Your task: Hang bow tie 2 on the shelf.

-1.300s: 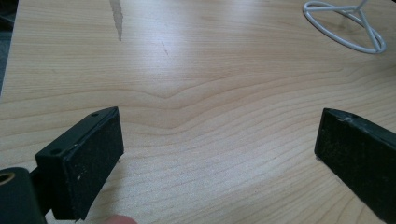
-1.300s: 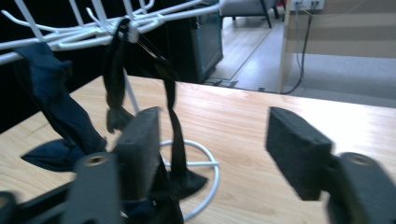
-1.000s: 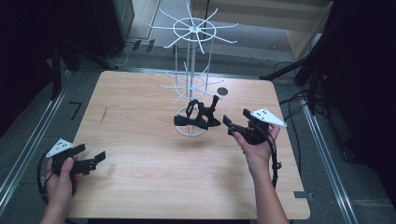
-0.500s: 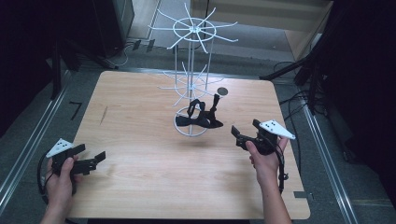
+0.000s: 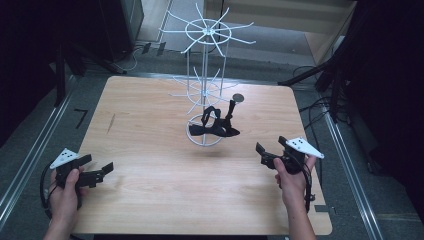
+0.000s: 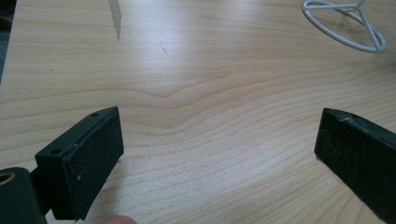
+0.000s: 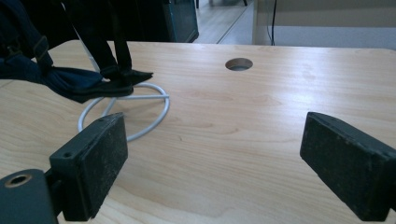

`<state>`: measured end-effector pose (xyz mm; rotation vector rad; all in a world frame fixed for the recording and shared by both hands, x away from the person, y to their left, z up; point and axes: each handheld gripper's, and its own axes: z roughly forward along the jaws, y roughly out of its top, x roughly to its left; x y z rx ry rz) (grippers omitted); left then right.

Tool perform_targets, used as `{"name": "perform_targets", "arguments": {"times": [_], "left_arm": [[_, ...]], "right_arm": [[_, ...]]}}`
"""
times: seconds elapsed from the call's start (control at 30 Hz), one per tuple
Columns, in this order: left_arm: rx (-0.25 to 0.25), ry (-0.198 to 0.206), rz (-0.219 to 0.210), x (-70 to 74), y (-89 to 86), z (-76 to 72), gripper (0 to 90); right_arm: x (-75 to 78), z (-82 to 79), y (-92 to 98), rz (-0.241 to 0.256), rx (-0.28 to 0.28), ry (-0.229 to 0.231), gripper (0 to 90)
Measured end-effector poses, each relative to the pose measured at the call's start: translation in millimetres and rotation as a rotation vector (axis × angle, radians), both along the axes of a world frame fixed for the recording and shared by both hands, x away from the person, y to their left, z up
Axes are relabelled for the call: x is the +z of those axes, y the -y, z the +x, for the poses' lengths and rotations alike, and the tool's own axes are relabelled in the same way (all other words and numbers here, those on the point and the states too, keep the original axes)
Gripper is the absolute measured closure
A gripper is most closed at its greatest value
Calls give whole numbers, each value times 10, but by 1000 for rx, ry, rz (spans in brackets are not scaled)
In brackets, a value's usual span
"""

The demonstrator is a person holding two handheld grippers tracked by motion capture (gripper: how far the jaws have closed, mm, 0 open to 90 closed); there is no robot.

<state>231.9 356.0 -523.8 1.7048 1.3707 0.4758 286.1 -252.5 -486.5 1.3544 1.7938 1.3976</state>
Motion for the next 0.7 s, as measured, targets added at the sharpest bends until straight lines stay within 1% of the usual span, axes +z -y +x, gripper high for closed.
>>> {"name": "perform_targets", "arguments": {"times": [0.5, 0.7], "left_arm": [[1, 1, 3, 1, 1, -2, 16], [4, 3, -2, -1, -1, -3, 16]], "right_arm": [[-195, -177, 271, -25, -23, -33, 78], [-269, -239, 402, -2, -44, -44, 78]]}}
